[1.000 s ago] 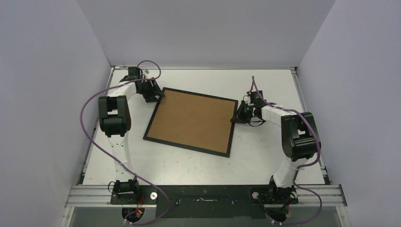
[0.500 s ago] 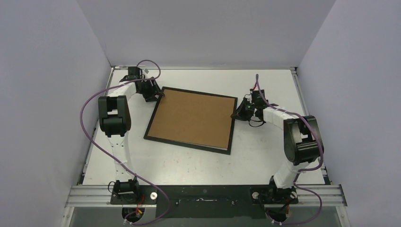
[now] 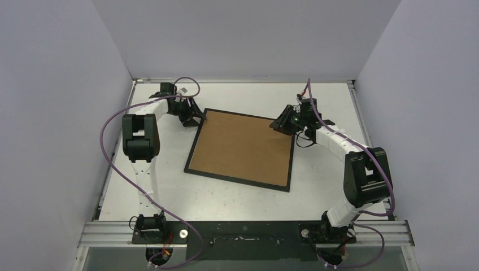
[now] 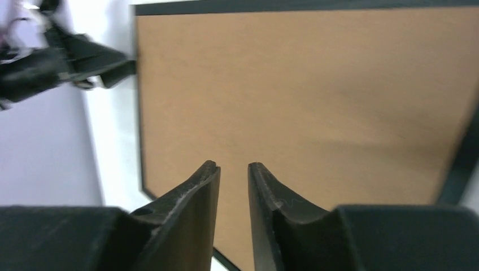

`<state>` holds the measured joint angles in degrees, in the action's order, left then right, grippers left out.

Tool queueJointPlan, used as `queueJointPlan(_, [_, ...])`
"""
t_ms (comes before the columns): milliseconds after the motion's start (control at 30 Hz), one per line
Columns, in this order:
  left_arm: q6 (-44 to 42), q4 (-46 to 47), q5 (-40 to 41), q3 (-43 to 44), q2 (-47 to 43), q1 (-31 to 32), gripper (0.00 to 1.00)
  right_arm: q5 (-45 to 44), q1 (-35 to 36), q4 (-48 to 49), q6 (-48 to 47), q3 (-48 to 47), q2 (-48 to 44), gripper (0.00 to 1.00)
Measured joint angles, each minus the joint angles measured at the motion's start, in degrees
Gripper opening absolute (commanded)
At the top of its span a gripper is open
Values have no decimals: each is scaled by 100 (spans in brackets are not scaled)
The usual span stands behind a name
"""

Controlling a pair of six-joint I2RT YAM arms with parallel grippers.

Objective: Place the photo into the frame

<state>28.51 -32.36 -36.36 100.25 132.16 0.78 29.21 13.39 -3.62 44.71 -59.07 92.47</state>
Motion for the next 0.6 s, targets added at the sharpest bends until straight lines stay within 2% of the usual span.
queueJointPlan(100, [2, -55, -46, 0, 0, -13, 56, -542, -74, -708, -190, -13, 0, 40])
queueJointPlan(300, [-26, -131, -98, 11, 0, -20, 57, -1486, -227, -1921, -428, -13, 2, 44])
queueJointPlan(600, [-74, -216, -101, 20, 0, -22, 57, -1810, -245, -2315, -461, -13, 345, 45])
